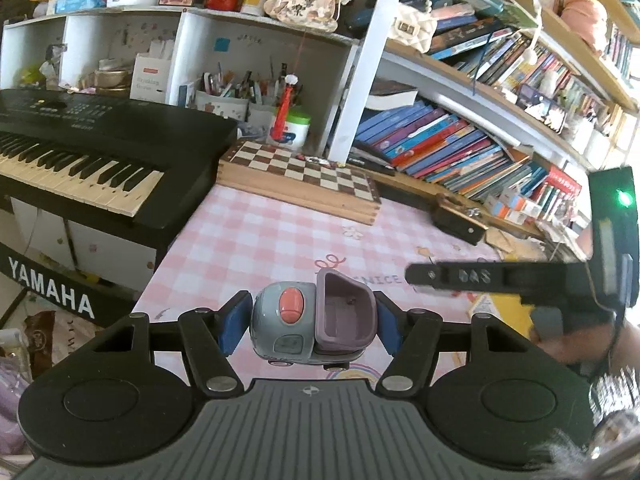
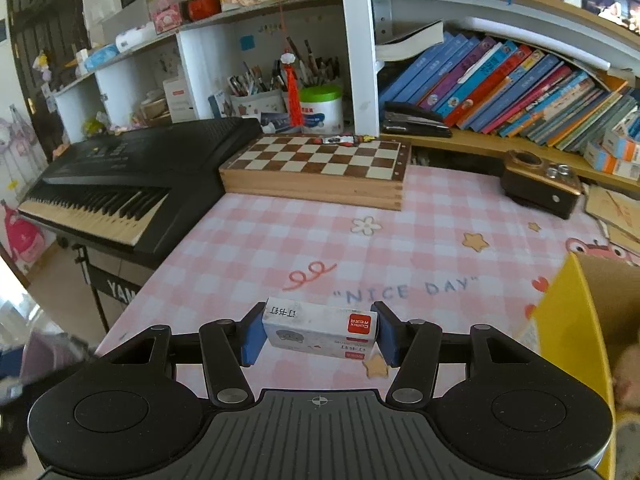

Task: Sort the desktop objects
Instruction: 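Carry the toy car and white box together toward the yellow box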

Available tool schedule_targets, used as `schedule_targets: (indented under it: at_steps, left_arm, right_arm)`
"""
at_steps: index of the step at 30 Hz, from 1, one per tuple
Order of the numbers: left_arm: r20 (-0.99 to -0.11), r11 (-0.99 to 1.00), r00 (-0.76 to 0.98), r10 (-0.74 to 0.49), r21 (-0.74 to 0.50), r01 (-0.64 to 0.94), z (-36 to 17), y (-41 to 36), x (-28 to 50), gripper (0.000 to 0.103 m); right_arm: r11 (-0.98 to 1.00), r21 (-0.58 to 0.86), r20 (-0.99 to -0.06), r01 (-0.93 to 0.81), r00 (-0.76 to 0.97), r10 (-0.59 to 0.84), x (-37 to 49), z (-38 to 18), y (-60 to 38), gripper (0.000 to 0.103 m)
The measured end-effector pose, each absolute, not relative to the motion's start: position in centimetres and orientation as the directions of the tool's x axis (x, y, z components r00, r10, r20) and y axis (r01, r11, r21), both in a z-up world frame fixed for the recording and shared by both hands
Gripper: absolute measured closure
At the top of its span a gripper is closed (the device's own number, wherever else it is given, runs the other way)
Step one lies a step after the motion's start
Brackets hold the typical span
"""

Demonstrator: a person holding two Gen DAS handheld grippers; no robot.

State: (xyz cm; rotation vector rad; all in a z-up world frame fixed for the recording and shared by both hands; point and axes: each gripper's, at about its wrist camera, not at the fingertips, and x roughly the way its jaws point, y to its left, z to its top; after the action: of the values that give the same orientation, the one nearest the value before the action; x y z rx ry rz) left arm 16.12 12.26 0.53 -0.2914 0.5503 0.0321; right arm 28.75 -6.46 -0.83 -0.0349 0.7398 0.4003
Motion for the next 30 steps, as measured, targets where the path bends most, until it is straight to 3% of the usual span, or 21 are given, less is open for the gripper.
schedule_targets:
  at_steps: [11,30]
  left_arm:
    - [-0.484,0.958,0.869,-0.105,-0.283,-0.042,2.0,13.2,12.8,0.041]
    - [-0.520,0.957,0.825,-0.220,-0.279,0.079,1.2,13.6,6.6,0.041]
  right_arm:
    - [0.929,0.132,-0.656,-0.345,0.672,0.343,22.6,0.7,-7.7,0.048]
    - [0.960,0.134,-0.689,-0.245,0.673,0.268,12.9,-0.5,-7.9,0.048]
